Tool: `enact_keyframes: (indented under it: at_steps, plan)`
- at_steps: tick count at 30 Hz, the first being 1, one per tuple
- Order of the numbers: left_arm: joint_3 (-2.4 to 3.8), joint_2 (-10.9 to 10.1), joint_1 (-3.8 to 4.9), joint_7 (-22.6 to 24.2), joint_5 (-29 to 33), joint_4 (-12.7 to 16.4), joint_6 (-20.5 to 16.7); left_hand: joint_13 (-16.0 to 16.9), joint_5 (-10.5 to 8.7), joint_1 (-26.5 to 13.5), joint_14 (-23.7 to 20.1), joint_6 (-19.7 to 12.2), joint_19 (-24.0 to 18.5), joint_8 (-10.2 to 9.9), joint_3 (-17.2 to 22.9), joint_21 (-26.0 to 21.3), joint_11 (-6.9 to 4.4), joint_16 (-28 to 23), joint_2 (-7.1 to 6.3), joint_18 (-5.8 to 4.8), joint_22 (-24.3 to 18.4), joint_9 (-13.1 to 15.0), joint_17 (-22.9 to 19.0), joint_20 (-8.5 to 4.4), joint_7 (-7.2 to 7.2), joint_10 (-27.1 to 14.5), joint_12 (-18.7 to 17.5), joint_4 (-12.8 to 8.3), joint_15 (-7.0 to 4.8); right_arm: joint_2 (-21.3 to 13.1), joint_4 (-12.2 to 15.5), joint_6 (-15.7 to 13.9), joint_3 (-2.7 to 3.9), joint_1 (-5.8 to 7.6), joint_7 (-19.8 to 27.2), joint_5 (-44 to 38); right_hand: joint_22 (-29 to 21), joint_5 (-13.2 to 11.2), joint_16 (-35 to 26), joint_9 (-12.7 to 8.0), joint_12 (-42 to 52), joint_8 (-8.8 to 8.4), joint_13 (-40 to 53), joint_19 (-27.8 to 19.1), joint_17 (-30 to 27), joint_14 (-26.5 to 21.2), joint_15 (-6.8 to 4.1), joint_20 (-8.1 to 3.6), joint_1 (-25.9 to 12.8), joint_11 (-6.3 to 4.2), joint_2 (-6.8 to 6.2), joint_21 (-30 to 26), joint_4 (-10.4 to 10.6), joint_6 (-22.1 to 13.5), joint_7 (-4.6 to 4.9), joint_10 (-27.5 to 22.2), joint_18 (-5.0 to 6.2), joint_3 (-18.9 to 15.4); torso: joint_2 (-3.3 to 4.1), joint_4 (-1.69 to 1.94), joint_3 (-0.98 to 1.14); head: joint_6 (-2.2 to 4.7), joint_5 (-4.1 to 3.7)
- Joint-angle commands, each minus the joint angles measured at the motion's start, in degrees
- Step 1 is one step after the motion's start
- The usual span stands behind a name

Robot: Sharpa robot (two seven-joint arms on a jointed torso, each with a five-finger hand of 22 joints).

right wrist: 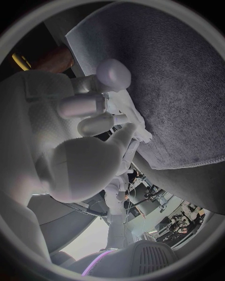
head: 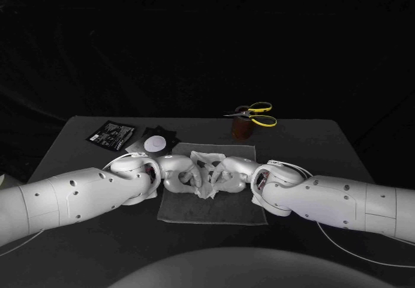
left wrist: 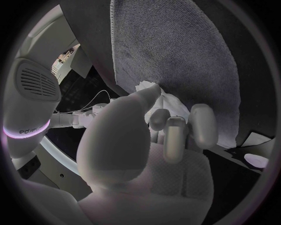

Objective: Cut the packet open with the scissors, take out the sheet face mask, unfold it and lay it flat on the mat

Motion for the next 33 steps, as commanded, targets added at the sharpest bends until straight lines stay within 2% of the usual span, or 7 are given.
enact_keyframes:
  at_steps: [1, 3, 9, 19, 33]
  plan:
    - [0.05, 0.2, -0.02, 0.0, -0.4, 0.1, 0.9, 0.3, 0.20, 0.0, 3.0, 0.8, 0.3, 0.3, 0.4, 0.3, -0.01, 0.3, 0.68, -0.48, 0.7, -0.1, 5.9, -0.02, -0.02, 0.5, 0.3, 0.0, -0.51, 0.0, 0.0, -0.1, 0.04, -0.01, 0.6, 0.0, 6.3, -0.2, 0.3, 0.3, 0.4, 0.69, 0.4, 0.0, 7.5, 4.5, -0.61, -0.23, 0.6, -0.60, 1.01, 0.3, -0.3, 1.3, -0.45, 0.2, 0.09, 0.7, 0.01, 0.01, 0.00, 0.00, -0.08]
    - [0.05, 0.3, -0.02, 0.0, -0.4, 0.1, 1.0, 0.4, 0.20, 0.0, 3.0, 1.2, 0.4, 0.4, 0.4, 0.4, -0.07, 0.3, 0.78, -0.50, 0.8, -0.1, 6.0, -0.03, -0.09, 0.6, 0.4, 0.0, -0.56, 0.0, 0.0, -0.2, 0.04, -0.01, 0.7, 0.0, 6.3, -0.2, 0.4, 0.9, 0.6, 1.88, 0.6, 0.1, 7.6, 4.5, -1.15, -0.63, 1.4, -1.29, 1.60, 0.5, -0.8, 3.0, -1.27, 0.4, 0.08, 1.1, 0.01, 0.01, 0.00, 0.00, -0.17]
    - [0.06, 0.3, -0.01, -0.2, -0.4, -0.2, 1.0, 0.5, 0.20, -0.1, 3.1, 1.6, 0.5, 0.6, 0.5, 0.5, -0.11, 0.3, 0.94, -0.52, 0.9, -0.1, 6.1, -0.05, -0.15, 0.6, 0.4, -0.1, -0.60, -0.1, 0.0, -0.3, 0.04, 0.00, 0.8, -0.1, 6.5, -0.2, 0.4, 2.2, 1.2, 3.92, 1.4, 0.3, 7.7, 4.5, -2.13, -1.52, 2.4, -2.42, 2.28, 1.0, -1.5, 4.6, -2.60, 1.1, -0.01, 1.2, 0.08, 0.03, 0.02, 0.00, -0.30]
    - [0.07, 0.5, 0.01, -1.1, -0.6, -0.5, 1.4, 0.9, 0.20, -0.1, 3.2, 2.4, 0.8, 0.9, 0.6, 0.8, -0.14, 0.3, 1.29, -0.64, 1.3, 0.0, 6.5, -0.10, -0.22, 0.8, 0.5, -0.1, -0.64, -0.5, 0.2, -0.6, 0.05, 0.01, 0.9, -0.5, 6.7, -0.2, 0.5, 3.7, 3.0, 5.83, 3.7, 0.6, 7.9, 4.6, -2.75, -2.16, 2.8, -3.09, 2.68, 1.8, -2.3, 4.7, -3.33, 2.7, -0.18, 1.4, 0.13, 0.05, 0.02, 0.00, -0.44]
    - [0.07, 0.6, 0.02, -1.7, -1.1, -0.6, 1.0, 1.9, 0.20, -0.4, 3.6, 5.2, 1.3, 2.2, 0.8, 1.4, -0.40, 0.4, 2.39, -0.80, 1.9, 0.3, 7.7, -0.26, -0.64, 1.7, 0.8, -0.1, -0.85, -1.2, 0.6, -2.2, 0.08, 0.03, 1.5, -0.6, 6.9, -0.2, 0.6, 5.1, 3.6, 7.55, 4.6, 1.0, 8.2, 4.7, -2.95, -2.46, 2.9, -3.24, 3.21, 2.6, -2.8, 4.3, -3.37, 3.3, -0.36, 2.4, 0.14, 0.05, 0.05, 0.00, -0.41]
